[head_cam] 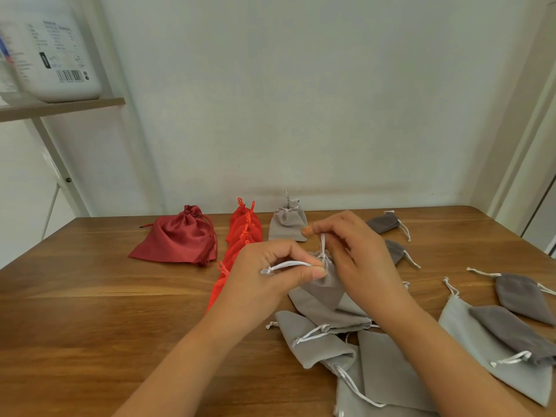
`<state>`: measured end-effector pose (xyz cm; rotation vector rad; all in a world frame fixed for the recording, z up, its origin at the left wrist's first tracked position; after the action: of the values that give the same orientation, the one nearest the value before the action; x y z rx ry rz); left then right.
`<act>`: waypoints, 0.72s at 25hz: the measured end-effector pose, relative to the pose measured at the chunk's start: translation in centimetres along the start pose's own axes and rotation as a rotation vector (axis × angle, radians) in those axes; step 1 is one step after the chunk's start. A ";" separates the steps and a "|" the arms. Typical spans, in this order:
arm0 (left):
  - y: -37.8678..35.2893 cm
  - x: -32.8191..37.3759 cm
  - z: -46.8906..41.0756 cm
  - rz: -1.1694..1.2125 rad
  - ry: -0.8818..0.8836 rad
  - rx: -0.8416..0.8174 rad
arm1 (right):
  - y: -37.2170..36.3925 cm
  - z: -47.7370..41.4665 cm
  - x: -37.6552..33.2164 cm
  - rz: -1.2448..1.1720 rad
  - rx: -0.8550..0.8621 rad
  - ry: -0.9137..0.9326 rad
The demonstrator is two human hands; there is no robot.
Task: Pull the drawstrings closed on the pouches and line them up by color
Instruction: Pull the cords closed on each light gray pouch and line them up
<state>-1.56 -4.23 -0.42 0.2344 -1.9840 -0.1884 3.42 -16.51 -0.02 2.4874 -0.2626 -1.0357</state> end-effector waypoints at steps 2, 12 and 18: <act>0.5 0.2 -0.2 0.047 -0.026 0.050 | 0.4 -0.1 0.0 -0.031 0.016 0.000; 1.4 -2.0 -0.8 0.719 0.256 0.142 | 0.1 0.1 -1.7 -0.145 0.034 0.090; 0.1 -4.3 0.2 0.494 0.568 -0.106 | -1.6 0.6 -3.1 -0.078 -0.146 0.186</act>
<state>0.01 -3.01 -4.29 -0.2521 -1.4071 0.0874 0.79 -14.22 0.84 2.4558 -0.0314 -0.8140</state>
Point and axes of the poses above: each hand's wrist, its own z-axis away from the middle knuckle, its own y-axis out of the back of the hand, x = y × z, the point moved 8 cm from there along -z, towards the middle knuckle, and after that the axes turned 1 degree about -y, right-handed, at the moved point
